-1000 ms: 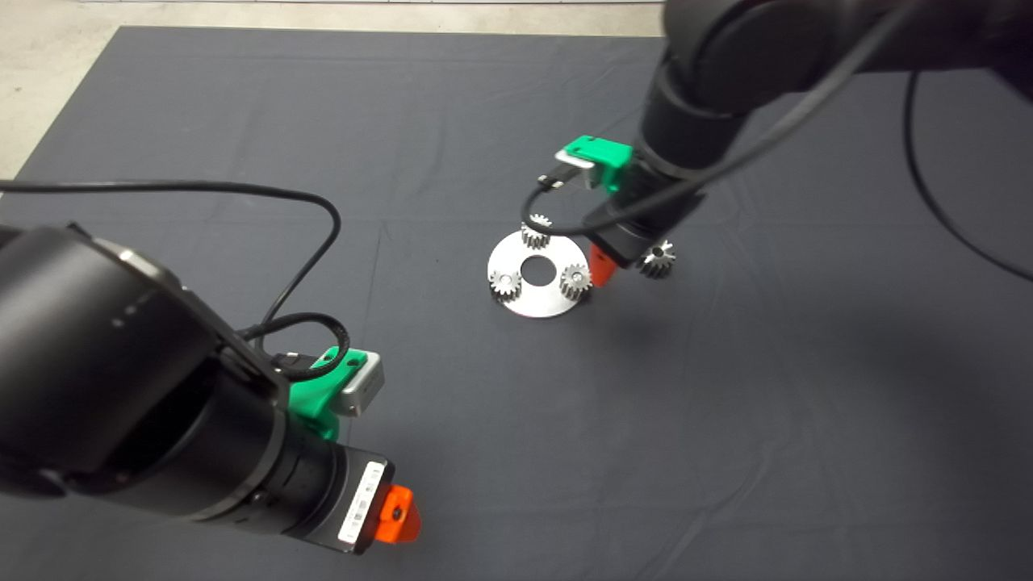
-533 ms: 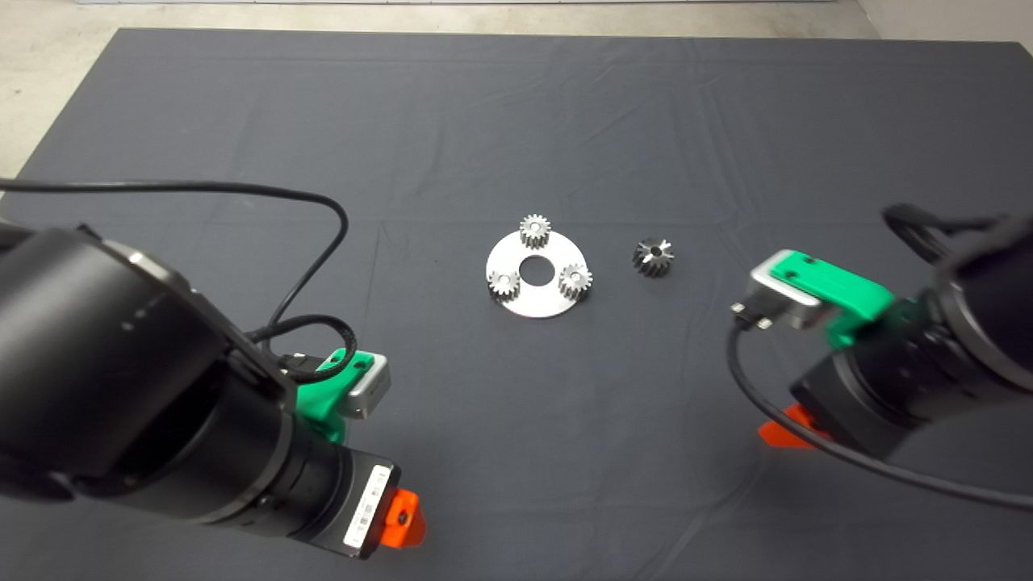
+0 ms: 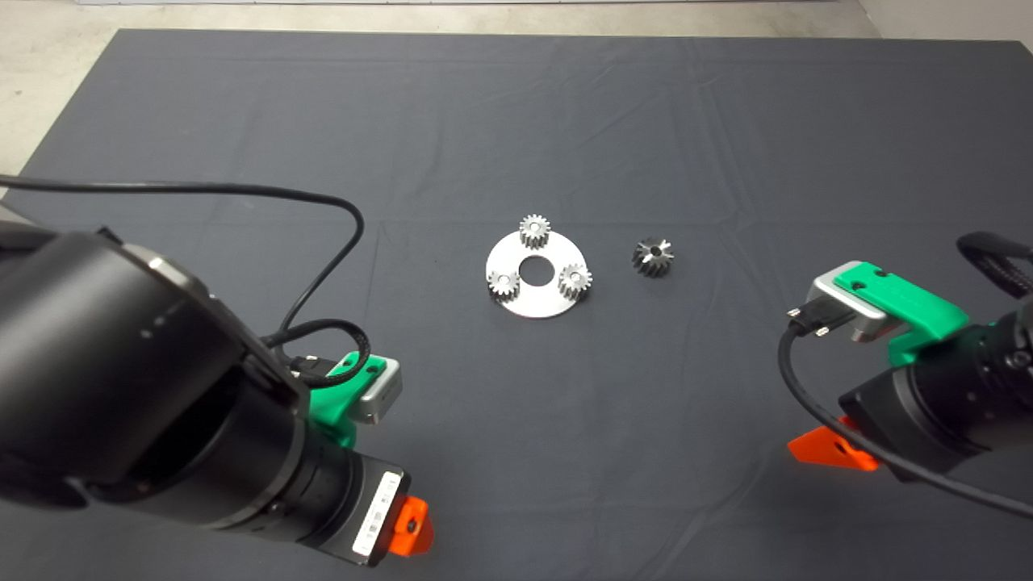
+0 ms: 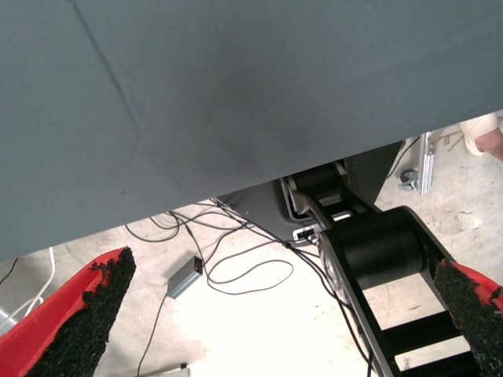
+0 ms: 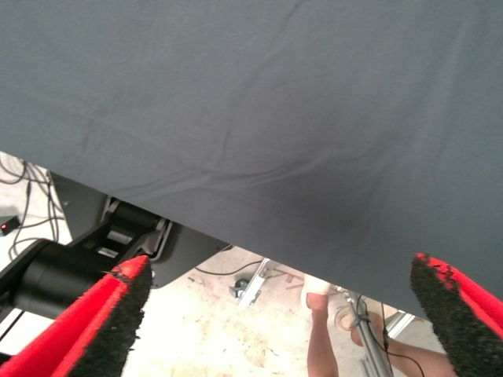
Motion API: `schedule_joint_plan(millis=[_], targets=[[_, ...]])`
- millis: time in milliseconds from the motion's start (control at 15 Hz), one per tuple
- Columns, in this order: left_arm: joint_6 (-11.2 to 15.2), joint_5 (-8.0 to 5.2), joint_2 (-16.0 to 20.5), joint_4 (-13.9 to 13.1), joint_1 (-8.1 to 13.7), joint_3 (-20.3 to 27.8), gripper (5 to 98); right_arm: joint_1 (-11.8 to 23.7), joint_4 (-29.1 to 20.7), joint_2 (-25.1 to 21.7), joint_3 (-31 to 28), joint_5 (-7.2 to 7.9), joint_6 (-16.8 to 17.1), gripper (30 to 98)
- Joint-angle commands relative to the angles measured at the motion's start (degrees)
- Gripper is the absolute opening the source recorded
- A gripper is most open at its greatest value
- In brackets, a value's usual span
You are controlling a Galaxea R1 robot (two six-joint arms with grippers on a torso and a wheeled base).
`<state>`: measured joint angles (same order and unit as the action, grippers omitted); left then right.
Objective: Remove an incorrectly installed larger gear and replace it with the correct smaller gear
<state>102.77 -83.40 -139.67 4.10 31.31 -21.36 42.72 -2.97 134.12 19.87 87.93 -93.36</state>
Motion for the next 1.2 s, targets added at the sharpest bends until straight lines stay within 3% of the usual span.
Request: schedule_joint_plan(millis=[0, 133, 467, 1133], targets=[[0.2, -0.09, 0.7, -0.9, 0.6, 1.0, 98.2, 1.4, -2.0, -0.6, -0.6, 6.38, -0.5, 87.5], [0.1, -0.01, 0.1, -0.9, 0.6, 1.0, 98.2, 1.4, -2.0, 0.1, -0.6, 6.38, -0.5, 87.8], [0.1, -0.18, 0.3, -0.9, 0.6, 1.0, 98.2, 1.3, -2.0, -0.2, -0.5, 6.29, -0.5, 97.8], [-0.3, -0.47, 2.5, -0.8, 0.7, 0.9, 98.2, 0.6, -1.6, 0.8, 0.1, 6.38, 0.1, 97.7]])
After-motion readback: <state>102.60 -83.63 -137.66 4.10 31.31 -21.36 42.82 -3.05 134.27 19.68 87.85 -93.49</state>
